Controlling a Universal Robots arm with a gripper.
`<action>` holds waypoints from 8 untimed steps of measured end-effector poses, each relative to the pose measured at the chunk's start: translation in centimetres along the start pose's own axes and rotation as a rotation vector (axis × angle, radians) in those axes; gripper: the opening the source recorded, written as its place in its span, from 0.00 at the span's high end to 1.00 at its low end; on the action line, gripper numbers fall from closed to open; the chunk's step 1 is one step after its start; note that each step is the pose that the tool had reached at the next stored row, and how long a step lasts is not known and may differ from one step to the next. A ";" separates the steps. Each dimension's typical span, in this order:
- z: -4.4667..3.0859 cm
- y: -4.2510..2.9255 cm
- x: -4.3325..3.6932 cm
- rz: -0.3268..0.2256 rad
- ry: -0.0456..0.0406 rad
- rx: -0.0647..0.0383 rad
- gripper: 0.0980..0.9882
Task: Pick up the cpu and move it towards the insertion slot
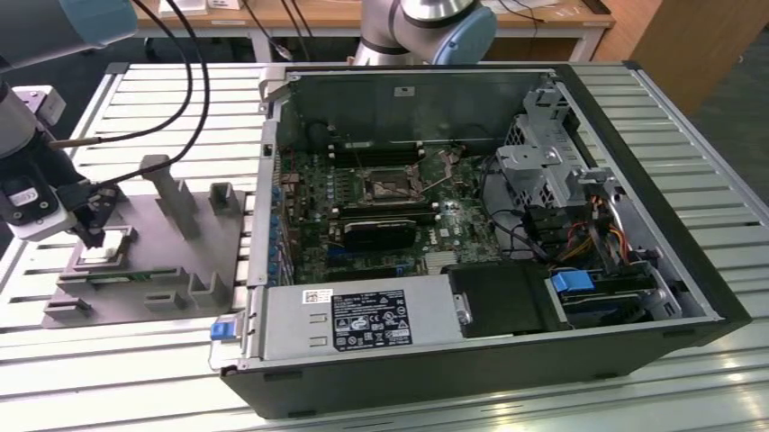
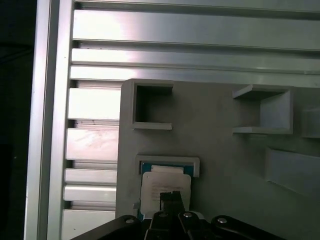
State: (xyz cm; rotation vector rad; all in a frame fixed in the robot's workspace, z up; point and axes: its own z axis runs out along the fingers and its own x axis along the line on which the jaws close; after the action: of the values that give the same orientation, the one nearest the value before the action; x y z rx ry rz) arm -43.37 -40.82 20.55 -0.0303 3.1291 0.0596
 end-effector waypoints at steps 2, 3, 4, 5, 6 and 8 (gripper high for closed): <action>0.30 -0.01 0.12 0.000 -0.0011 0.000 1.00; 0.43 -0.02 0.16 0.000 -0.0013 0.000 1.00; 0.52 -0.02 0.19 0.000 -0.0013 0.000 1.00; 0.60 -0.02 0.22 0.000 -0.0013 0.000 1.00; 0.63 -0.02 0.23 0.000 -0.0013 0.000 1.00; 0.64 -0.02 0.23 0.000 -0.0013 0.000 1.00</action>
State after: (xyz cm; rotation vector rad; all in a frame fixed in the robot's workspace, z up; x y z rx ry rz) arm -43.59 -40.82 19.91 -0.0304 3.1278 0.0595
